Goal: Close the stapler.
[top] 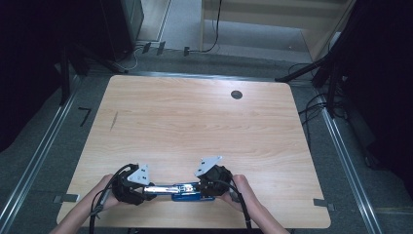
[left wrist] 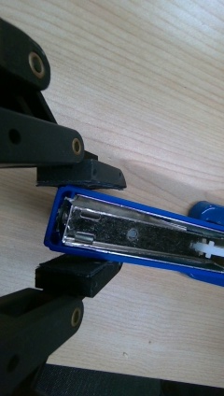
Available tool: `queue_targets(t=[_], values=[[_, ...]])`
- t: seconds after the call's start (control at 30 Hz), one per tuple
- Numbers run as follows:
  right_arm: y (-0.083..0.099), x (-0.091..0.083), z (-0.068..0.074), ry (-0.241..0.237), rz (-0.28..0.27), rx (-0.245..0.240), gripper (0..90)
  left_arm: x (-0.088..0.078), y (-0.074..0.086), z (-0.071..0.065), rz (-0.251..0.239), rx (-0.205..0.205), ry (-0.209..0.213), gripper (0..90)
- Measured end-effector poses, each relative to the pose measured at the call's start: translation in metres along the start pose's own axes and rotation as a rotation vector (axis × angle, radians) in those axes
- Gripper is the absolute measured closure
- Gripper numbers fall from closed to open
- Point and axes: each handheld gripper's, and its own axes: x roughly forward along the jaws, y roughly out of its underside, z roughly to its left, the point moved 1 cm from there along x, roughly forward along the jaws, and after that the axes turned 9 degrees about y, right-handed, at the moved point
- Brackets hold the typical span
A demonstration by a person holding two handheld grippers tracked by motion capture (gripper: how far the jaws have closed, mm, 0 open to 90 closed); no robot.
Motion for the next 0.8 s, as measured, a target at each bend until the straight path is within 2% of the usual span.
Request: queue_targets(t=[0.17,0.3,0.47,0.57,0.63,0.8], values=[[-0.003,0.001,0.007,0.003,-0.010,-0.030,74.7,-0.003,-0.001,-0.002,-0.005,0.015,-0.011,61.7],[-0.004,0.002,0.008,0.002,-0.015,-0.026,74.8,-0.004,-0.001,-0.003,-0.010,0.021,-0.014,61.9],[-0.007,0.001,0.016,-0.020,-0.055,-0.036,80.7,-0.005,-0.002,-0.004,-0.013,0.030,-0.018,62.3],[-0.014,0.003,0.028,-0.029,-0.051,-0.082,83.9,-0.005,-0.003,-0.005,-0.012,0.037,-0.024,62.4],[-0.015,0.006,0.031,-0.025,-0.040,-0.093,84.5,-0.005,-0.003,-0.006,-0.014,0.038,-0.027,62.5],[-0.015,0.006,0.027,-0.023,-0.048,-0.070,84.7,-0.007,-0.003,-0.008,-0.014,0.053,-0.033,62.8]])
